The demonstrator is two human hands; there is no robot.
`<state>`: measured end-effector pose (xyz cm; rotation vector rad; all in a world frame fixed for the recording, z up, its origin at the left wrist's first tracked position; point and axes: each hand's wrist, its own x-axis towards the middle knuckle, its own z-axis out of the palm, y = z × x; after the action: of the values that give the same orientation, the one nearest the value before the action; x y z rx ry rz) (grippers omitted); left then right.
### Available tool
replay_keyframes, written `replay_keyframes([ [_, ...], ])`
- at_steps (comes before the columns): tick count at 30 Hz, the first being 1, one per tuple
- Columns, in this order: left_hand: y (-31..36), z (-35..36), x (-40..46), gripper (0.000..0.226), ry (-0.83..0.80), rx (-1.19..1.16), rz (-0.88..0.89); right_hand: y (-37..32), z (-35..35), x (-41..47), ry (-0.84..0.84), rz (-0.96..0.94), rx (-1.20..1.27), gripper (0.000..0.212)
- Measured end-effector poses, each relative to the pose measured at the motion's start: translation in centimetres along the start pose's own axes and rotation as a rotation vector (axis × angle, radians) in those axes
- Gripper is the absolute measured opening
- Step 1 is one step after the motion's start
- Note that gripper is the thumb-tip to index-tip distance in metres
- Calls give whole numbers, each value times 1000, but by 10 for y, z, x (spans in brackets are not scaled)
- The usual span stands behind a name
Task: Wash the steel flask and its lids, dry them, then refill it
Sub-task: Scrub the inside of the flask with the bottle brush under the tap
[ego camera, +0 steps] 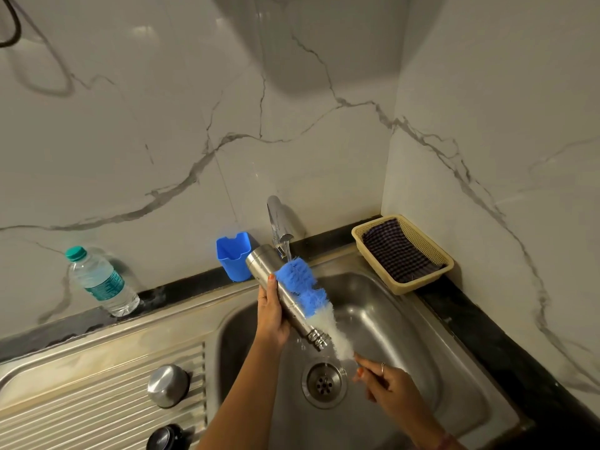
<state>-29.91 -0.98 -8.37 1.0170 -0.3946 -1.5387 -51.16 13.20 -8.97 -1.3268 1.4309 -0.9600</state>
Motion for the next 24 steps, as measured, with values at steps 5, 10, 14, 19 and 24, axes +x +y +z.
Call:
replay_keyframes([
  [5,4,10,5,87,77,-32,-30,2,-18,-10,16,8,39,37],
  [10,-2,24,1,59,79,-51,-75,-1,-18,-17,13,-31,8,34],
  [14,-6,29,-1,62,33,-27,-55,-2,-11,-6,50,-98,-45,35],
  [19,-17,33,-6,69,-20,54,-93,-20,6,27,82,-162,-140,30],
  [24,-34,29,-12,99,-46,74,-123,-40,19,47,79,-81,-62,31],
])
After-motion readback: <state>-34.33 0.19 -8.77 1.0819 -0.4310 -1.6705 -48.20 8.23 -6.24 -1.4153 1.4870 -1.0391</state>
